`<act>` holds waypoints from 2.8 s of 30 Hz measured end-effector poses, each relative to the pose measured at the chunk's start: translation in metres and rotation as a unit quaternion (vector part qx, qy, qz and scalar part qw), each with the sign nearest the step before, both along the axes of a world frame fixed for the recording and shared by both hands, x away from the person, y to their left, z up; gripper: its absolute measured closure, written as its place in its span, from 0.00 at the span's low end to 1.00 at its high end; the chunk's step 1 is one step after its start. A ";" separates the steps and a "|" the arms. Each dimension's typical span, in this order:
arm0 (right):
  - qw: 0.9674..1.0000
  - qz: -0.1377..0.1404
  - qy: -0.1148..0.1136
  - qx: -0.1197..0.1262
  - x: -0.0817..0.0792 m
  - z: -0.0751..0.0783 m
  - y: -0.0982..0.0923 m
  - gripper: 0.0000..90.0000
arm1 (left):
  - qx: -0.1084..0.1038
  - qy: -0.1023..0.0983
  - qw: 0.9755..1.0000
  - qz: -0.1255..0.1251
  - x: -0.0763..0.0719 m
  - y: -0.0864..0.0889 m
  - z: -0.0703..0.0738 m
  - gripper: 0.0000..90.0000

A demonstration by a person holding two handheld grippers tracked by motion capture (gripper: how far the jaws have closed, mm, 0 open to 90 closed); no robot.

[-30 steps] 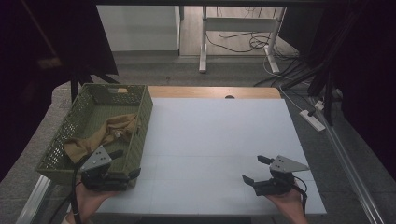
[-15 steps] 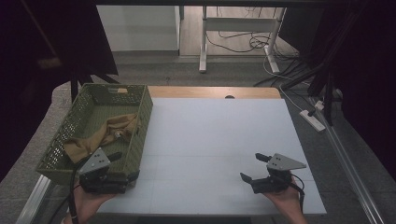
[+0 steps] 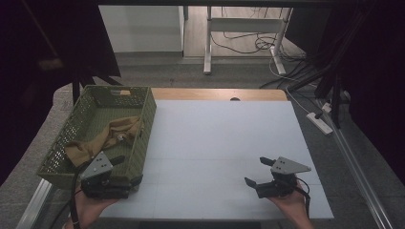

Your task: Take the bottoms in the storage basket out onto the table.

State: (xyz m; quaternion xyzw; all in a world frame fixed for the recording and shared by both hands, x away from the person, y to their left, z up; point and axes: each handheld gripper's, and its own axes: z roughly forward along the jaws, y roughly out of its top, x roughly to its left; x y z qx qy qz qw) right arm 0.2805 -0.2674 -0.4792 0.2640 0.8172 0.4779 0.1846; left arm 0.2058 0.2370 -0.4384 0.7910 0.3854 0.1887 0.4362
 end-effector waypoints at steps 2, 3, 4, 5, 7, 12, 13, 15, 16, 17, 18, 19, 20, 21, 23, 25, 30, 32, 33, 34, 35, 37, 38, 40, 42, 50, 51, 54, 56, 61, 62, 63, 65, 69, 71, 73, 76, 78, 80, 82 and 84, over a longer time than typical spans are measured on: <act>1.000 0.000 0.000 -0.002 0.000 0.000 0.000 0.08 | 0.002 -0.002 1.000 0.001 0.000 0.000 0.001 0.13; 1.000 0.000 0.000 -0.002 0.000 0.000 0.000 0.08 | 0.002 -0.002 1.000 0.001 0.000 0.000 0.001 0.13; 1.000 0.001 -0.001 -0.007 -0.001 0.000 0.001 0.08 | -0.002 -0.001 1.000 0.004 0.000 0.000 0.001 0.13; 1.000 0.001 -0.001 -0.007 -0.001 0.000 0.001 0.08 | -0.002 -0.001 1.000 0.004 0.000 0.000 0.001 0.13; 1.000 0.003 -0.002 -0.010 -0.001 0.000 0.001 0.08 | -0.005 0.000 1.000 0.006 0.001 0.000 0.001 0.13; 1.000 0.004 0.000 -0.013 -0.001 0.000 0.003 0.08 | -0.003 0.002 1.000 0.014 0.003 -0.002 0.004 0.13; 1.000 0.004 0.000 -0.013 -0.001 0.000 0.003 0.08 | -0.004 0.002 1.000 0.018 0.003 -0.002 0.005 0.13; 1.000 0.007 -0.001 -0.019 -0.002 -0.001 0.004 0.08 | -0.003 0.002 1.000 0.021 0.004 -0.003 0.007 0.13; 1.000 0.008 -0.002 -0.021 -0.003 0.000 0.005 0.08 | -0.001 0.000 1.000 0.022 0.005 -0.003 0.010 0.13; 1.000 0.008 -0.002 -0.021 -0.003 0.000 0.005 0.08 | -0.001 0.000 1.000 0.022 0.005 -0.003 0.010 0.13; 1.000 0.008 -0.002 -0.021 -0.003 0.000 0.005 0.08 | 0.000 -0.001 1.000 0.023 0.005 -0.003 0.013 0.13; 1.000 0.009 -0.002 -0.021 -0.003 0.000 0.005 0.08 | 0.002 -0.003 1.000 0.024 0.006 -0.003 0.015 0.13; 1.000 0.009 -0.002 -0.021 -0.003 0.000 0.005 0.08 | 0.002 -0.005 1.000 0.024 0.006 -0.003 0.017 0.13; 1.000 0.008 -0.001 -0.021 -0.004 0.000 0.004 0.08 | 0.001 -0.007 1.000 0.023 0.007 -0.002 0.020 0.13; 1.000 0.006 -0.002 -0.022 -0.003 0.000 0.004 0.08 | 0.001 -0.011 1.000 0.023 0.007 -0.002 0.025 0.13; 1.000 0.005 -0.002 -0.024 -0.003 -0.001 0.003 0.08 | -0.001 -0.013 1.000 0.023 0.009 -0.002 0.028 0.13; 1.000 0.004 0.002 -0.026 -0.002 -0.002 0.003 0.08 | 0.001 -0.019 1.000 0.019 0.011 -0.003 0.033 0.13; 0.999 0.002 0.001 -0.032 -0.002 -0.003 0.003 0.08 | -0.006 -0.022 1.000 0.022 0.014 -0.003 0.033 0.14; 0.999 0.002 0.001 -0.032 -0.002 -0.003 0.003 0.08 | -0.006 -0.022 1.000 0.022 0.014 -0.003 0.033 0.13; 0.999 0.001 0.001 -0.032 -0.002 -0.003 0.003 0.08 | -0.007 -0.021 1.000 0.022 0.015 -0.003 0.033 0.13; 0.999 0.001 0.001 -0.032 -0.002 -0.003 0.003 0.08 | -0.009 -0.021 1.000 0.021 0.016 -0.003 0.033 0.13; 0.999 0.000 0.001 -0.032 -0.002 -0.004 0.003 0.08 | -0.007 -0.021 1.000 0.021 0.018 -0.003 0.033 0.13; 0.999 -0.001 0.000 -0.032 -0.002 -0.004 0.003 0.08 | -0.006 -0.019 1.000 0.021 0.021 -0.003 0.033 0.13; 1.000 0.000 0.001 -0.031 -0.002 -0.004 0.003 0.08 | -0.005 -0.017 1.000 0.021 0.025 -0.003 0.033 0.14; 0.999 0.000 0.003 -0.032 -0.002 -0.004 0.003 0.08 | -0.006 -0.015 1.000 0.021 0.030 -0.004 0.033 0.14; 0.999 -0.005 0.003 -0.033 -0.001 -0.005 0.002 0.08 | -0.009 -0.014 1.000 0.024 0.047 -0.001 0.033 0.14; 0.999 -0.005 0.003 -0.033 -0.001 -0.005 0.002 0.08 | -0.009 -0.014 1.000 0.024 0.047 -0.001 0.033 0.14; 0.999 -0.006 0.005 -0.034 -0.001 -0.005 0.002 0.08 | -0.009 -0.015 1.000 0.026 0.052 0.001 0.035 0.14; 0.999 -0.005 0.005 -0.035 -0.001 -0.005 0.002 0.08 | -0.011 -0.014 0.999 0.028 0.055 0.002 0.036 0.14; 0.999 -0.006 0.007 -0.035 -0.001 -0.006 0.002 0.08 | -0.017 -0.012 0.999 0.031 0.061 0.005 0.038 0.14; 0.999 -0.006 0.007 -0.035 -0.001 -0.006 0.002 0.08 | -0.018 -0.011 0.999 0.031 0.062 0.005 0.038 0.14; 0.999 -0.007 0.007 -0.035 -0.001 -0.006 0.002 0.08 | -0.020 -0.011 0.999 0.031 0.063 0.006 0.037 0.14; 0.999 -0.007 0.007 -0.035 -0.001 -0.006 0.002 0.08 | -0.019 -0.009 0.999 0.031 0.064 0.006 0.037 0.14; 0.999 -0.007 0.007 -0.037 -0.001 -0.006 0.002 0.08 | -0.018 -0.008 0.999 0.033 0.067 0.006 0.036 0.14; 0.999 -0.008 0.008 -0.037 0.000 -0.007 0.002 0.08 | -0.020 -0.010 0.999 0.034 0.069 0.007 0.036 0.14; 0.999 -0.009 0.008 -0.038 0.000 -0.007 0.002 0.08 | -0.021 -0.012 0.999 0.035 0.071 0.007 0.036 0.15; 0.999 -0.009 0.008 -0.039 0.000 -0.007 0.002 0.08 | -0.021 -0.012 0.999 0.038 0.077 0.008 0.037 0.15; 0.999 -0.009 0.008 -0.039 0.000 -0.007 0.002 0.08 | -0.022 -0.011 0.999 0.039 0.078 0.009 0.037 0.15; 0.999 -0.013 0.007 -0.039 0.000 -0.007 0.002 0.08 | -0.025 -0.009 0.999 0.040 0.082 0.010 0.038 0.15; 0.999 -0.014 0.007 -0.038 0.000 -0.007 0.002 0.08 | -0.024 -0.008 0.999 0.044 0.086 0.011 0.038 0.15; 0.999 -0.014 0.008 -0.038 0.000 -0.007 0.002 0.08 | -0.024 -0.006 0.999 0.045 0.088 0.012 0.038 0.15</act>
